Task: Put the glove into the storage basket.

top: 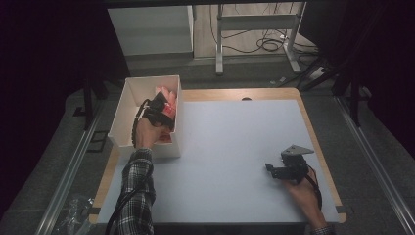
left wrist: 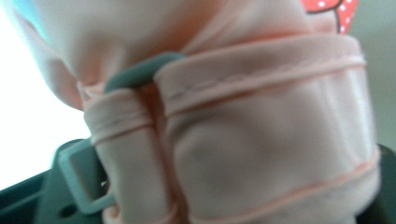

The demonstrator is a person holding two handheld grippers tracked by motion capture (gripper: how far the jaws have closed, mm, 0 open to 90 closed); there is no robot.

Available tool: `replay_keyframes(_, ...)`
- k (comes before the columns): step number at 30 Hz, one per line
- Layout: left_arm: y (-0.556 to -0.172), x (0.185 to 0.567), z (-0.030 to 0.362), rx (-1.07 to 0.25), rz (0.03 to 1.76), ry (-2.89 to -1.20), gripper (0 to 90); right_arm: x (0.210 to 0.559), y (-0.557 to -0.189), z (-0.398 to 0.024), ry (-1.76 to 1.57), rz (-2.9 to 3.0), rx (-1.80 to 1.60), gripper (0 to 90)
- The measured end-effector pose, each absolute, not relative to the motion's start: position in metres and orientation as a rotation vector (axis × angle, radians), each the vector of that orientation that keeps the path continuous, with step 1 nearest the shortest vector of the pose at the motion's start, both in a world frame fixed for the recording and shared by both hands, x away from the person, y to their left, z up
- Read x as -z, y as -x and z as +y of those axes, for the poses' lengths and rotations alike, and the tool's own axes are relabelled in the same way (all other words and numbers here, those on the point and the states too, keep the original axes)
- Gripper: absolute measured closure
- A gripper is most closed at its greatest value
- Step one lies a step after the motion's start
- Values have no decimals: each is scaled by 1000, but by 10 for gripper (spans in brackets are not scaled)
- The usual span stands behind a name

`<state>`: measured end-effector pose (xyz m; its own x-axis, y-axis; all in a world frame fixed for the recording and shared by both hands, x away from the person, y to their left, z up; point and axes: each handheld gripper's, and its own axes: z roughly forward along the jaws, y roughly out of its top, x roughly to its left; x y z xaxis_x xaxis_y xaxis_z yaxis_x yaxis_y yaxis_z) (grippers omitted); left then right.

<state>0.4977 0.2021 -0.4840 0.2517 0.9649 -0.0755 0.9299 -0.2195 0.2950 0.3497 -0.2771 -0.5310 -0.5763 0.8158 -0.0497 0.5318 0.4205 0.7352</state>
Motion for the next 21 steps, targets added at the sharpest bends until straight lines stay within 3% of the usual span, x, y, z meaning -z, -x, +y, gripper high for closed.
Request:
replay_keyframes(3, -497, 484, 201, -167, 1753, -2262, 65, 531, -350, -277, -1149, 2279, -966, 219)
replay_keyframes(6, -493, 477, 205, -181, 1758, -2236, 27, 531, -350, -277, -1148, 2279, -965, 219)
replay_keyframes(12, -481, 452, 222, -213, 1702, -2154, 35, 531, -350, -277, -1149, 2279, -965, 219)
replay_keyframes(15, -476, 442, 231, -238, 1668, -2102, 89, 531, -350, -277, -1149, 2279, -965, 219)
replay_keyframes(21, -466, 433, 242, -282, 1628, -2028, 389, 531, -350, -277, -1149, 2279, -965, 219)
